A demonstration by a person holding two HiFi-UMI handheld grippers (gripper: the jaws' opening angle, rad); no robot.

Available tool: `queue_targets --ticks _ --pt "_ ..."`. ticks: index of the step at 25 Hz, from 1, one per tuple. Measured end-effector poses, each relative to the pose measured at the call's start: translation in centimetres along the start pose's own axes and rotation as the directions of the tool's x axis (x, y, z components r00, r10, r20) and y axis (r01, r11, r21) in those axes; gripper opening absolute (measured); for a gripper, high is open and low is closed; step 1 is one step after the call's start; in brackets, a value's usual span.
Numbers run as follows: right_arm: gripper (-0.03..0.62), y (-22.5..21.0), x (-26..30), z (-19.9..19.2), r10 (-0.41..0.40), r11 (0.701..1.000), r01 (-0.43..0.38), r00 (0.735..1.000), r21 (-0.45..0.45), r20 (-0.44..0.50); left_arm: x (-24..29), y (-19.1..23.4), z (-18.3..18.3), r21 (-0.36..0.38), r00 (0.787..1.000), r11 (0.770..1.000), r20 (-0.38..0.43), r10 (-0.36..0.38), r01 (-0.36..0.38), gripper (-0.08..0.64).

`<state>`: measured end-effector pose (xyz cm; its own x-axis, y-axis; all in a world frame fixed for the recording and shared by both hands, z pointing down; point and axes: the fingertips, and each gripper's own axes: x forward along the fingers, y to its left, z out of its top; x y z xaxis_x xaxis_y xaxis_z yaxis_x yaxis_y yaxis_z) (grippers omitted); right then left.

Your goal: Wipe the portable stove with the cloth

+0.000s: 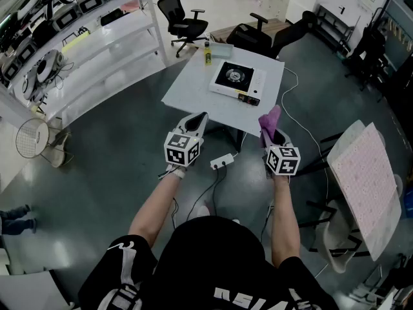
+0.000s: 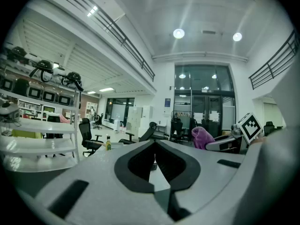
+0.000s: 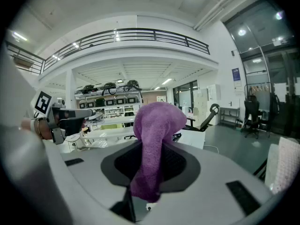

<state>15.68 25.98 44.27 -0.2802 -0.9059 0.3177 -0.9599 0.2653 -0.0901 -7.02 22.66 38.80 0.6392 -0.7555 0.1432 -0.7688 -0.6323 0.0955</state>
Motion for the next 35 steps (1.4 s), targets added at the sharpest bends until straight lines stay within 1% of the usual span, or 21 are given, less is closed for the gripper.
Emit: queue_targets --ticks 7,14,20,28,35 --pt "0.103 1.3 2.1 0.3 -0.012 1.0 0.012 1.0 -0.002 -0.005 0.5 2.6 -0.2 -0.003 1.0 1.0 -0.005 -0.014 0.014 0.006" --pt "0.103 2.0 4.0 0.1 -0.051 0.998 0.051 0.999 0.025 -0.001 1.2 5.2 -1.3 -0.01 0.999 0.999 -0.019 -0.046 0.046 0.006" --pt "0.103 2.0 5.7 0.4 -0.08 0.996 0.08 0.997 0.034 -0.001 2.5 7.1 -1.4 -0.006 0.997 0.997 -0.027 -0.075 0.075 0.006" --pt "0.103 -0.8 9.0 1.0 -0.082 0.996 0.082 0.997 0.035 0.007 6.5 8.3 -1.5 0.005 0.997 0.997 -0.025 -0.079 0.079 0.006" --pt "0.103 -5.1 14.4 2.8 -0.051 0.998 0.05 0.999 0.038 0.015 12.6 10.0 -1.0 0.018 0.998 0.999 -0.044 -0.05 0.051 0.006"
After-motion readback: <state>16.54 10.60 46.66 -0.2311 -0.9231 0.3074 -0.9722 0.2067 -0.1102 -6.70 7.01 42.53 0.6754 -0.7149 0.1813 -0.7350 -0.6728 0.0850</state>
